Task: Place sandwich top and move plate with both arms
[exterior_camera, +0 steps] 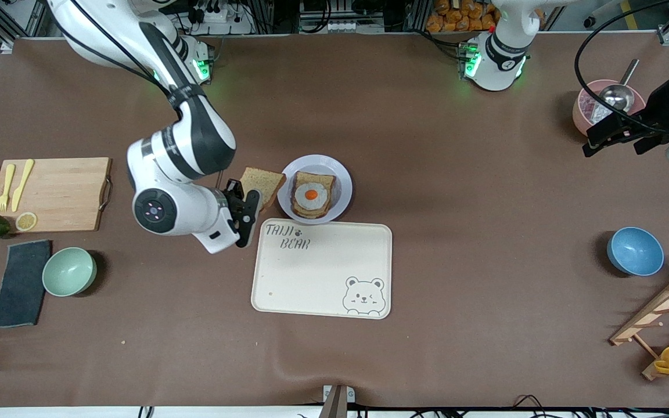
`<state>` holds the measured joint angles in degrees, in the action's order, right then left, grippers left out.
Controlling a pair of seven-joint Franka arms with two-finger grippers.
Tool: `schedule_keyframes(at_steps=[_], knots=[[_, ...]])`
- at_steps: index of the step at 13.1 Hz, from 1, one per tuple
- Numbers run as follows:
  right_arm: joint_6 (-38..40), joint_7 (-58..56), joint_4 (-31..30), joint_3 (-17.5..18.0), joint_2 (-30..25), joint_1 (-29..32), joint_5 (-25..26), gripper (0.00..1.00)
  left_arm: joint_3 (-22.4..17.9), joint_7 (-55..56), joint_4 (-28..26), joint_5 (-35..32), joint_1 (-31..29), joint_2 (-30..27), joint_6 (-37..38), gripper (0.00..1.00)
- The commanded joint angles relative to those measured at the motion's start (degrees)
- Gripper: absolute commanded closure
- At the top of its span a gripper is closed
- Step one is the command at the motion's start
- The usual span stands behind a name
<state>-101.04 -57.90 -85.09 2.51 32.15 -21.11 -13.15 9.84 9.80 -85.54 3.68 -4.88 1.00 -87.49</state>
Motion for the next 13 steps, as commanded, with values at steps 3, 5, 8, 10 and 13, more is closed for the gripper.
schedule_keyframes(at_steps=[3,5,8,10,13], knots=[[-0.82,-4.86,6.34,-0.75,4.85,-7.08,-1.09,1.00,0.18,0.23,1.07,0.54,-0.22,0.41,0.83,0.00],[-2.74,-4.59,6.26,-0.75,5.29,-9.11,-1.08,1.00,0.18,0.04,1.07,0.97,-0.31,0.41,0.74,0.00],[-3.11,-4.42,6.17,-0.75,5.64,-10.09,-1.17,1.00,0.18,0.13,1.07,0.71,0.04,0.76,0.65,0.00],[-3.28,-4.50,6.17,-0.84,6.43,-10.35,-1.09,1.00,0.27,0.05,0.99,0.44,0.05,1.46,0.65,0.00],[-4.68,-4.59,6.08,-0.93,7.31,-10.18,-0.91,1.00,0.18,-0.04,0.90,0.97,-0.22,3.39,0.65,0.00]])
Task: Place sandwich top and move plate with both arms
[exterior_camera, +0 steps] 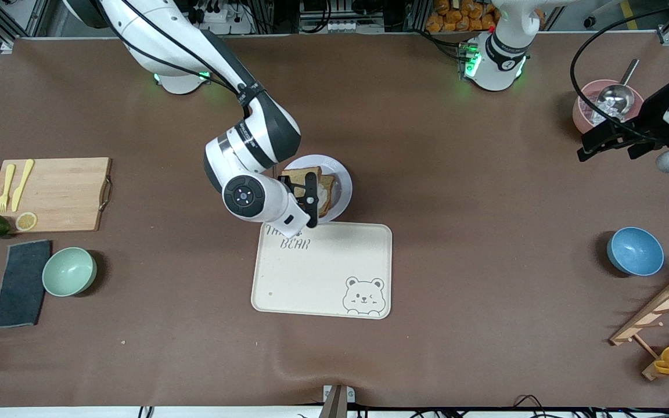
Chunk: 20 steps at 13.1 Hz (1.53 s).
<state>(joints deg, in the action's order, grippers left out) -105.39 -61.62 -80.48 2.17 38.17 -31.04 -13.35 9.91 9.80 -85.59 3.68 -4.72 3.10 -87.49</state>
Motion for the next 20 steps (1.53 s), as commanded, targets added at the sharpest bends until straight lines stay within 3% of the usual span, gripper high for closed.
schedule_keyframes(at_steps=[1,7,10,15,16,19,20], knots=[[-1.56,-0.78,1.47,-0.59,1.64,-0.17,-0.71,1.00,0.11,-0.04,0.95,0.89,-0.38,2.17,0.65,0.00],[-3.77,-0.70,1.47,-0.59,2.61,-0.25,-0.80,1.00,0.11,-0.22,0.95,1.06,-0.47,4.63,0.65,0.00],[-3.50,-0.87,1.29,-0.59,2.61,-0.25,-0.98,1.00,0.03,-3.19,0.95,10.43,-0.64,8.22,0.65,0.00],[-3.15,-0.78,0.85,-0.50,2.61,-0.52,-1.06,1.00,0.11,-9.89,1.04,11.16,-0.12,12.37,-1.36,0.00],[-3.07,-0.78,0.85,-0.50,2.52,-0.78,-1.06,1.00,0.20,-9.80,0.78,14.30,-0.29,13.07,-1.72,0.00],[-2.71,-0.78,0.76,-0.41,2.61,-1.39,-1.15,1.00,0.37,-11.37,-2.81,20.64,-0.55,15.44,-3.03,0.00],[-2.71,-0.52,0.59,-0.41,2.52,-1.66,-1.76,1.00,0.46,-12.16,-5.61,22.31,0.05,15.45,-6.52,0.00]])
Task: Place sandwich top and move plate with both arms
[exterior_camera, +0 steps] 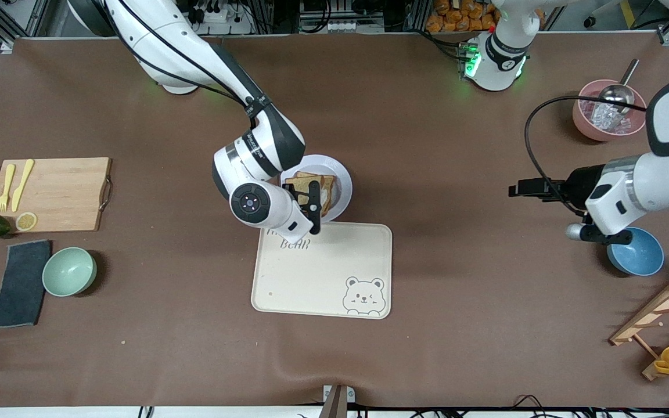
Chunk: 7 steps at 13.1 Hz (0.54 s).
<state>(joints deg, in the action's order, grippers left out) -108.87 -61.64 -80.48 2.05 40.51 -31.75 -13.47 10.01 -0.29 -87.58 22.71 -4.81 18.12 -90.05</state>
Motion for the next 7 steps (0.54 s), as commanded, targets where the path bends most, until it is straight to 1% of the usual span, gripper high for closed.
schedule_keyframes(at_steps=[1,3,4,5,6,7], knots=[[0.77,0.03,0.41,-0.30,0.19,-0.95,-1.91,1.00,0.71,-2.17,-7.04,4.61,0.06,0.25,-7.65,0.00],[0.77,1.87,0.32,-0.30,0.19,-1.30,-1.91,1.00,0.80,-2.87,-11.27,11.10,0.06,0.42,-11.36,0.00],[0.68,2.92,0.32,-0.38,0.19,-1.65,-1.91,0.82,0.80,-4.53,-14.51,14.87,0.15,0.34,-13.90,0.00],[0.59,2.93,0.32,-0.30,0.27,-1.65,-1.91,0.24,0.89,-7.59,-18.11,17.70,0.32,0.34,-17.41,0.00],[0.59,2.32,0.41,-0.38,0.19,-1.56,-1.91,0.00,1.93,-11.10,-21.11,19.38,0.41,0.16,-22.32,0.00],[0.59,2.23,0.41,-0.30,0.19,-1.39,-1.91,0.00,3.51,-12.53,-23.49,21.31,0.32,0.42,-26.45,0.00]])
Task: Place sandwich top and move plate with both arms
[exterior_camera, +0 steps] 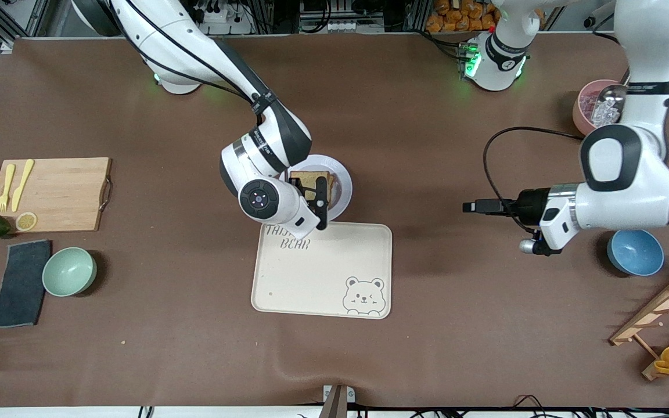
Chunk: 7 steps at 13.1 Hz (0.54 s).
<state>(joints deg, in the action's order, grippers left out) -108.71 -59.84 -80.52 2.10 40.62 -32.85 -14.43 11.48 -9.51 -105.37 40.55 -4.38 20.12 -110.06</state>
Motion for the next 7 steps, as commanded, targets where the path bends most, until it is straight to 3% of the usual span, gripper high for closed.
schedule_keyframes(at_steps=[1,5,7], knots=[[0.51,0.42,0.45,-0.43,-0.10,-0.03,-0.86,0.00,3.53,-4.02,-7.38,6.88,0.25,-1.32,-10.05,0.00],[0.69,0.69,0.63,-0.43,-1.16,1.64,-0.95,0.00,5.13,-14.53,-9.41,20.93,1.74,4.03,-13.86,0.00],[2.53,0.42,0.98,-0.52,-2.12,3.83,-0.86,0.00,5.22,-18.87,-12.65,28.06,4.80,4.92,-20.34,0.00]])
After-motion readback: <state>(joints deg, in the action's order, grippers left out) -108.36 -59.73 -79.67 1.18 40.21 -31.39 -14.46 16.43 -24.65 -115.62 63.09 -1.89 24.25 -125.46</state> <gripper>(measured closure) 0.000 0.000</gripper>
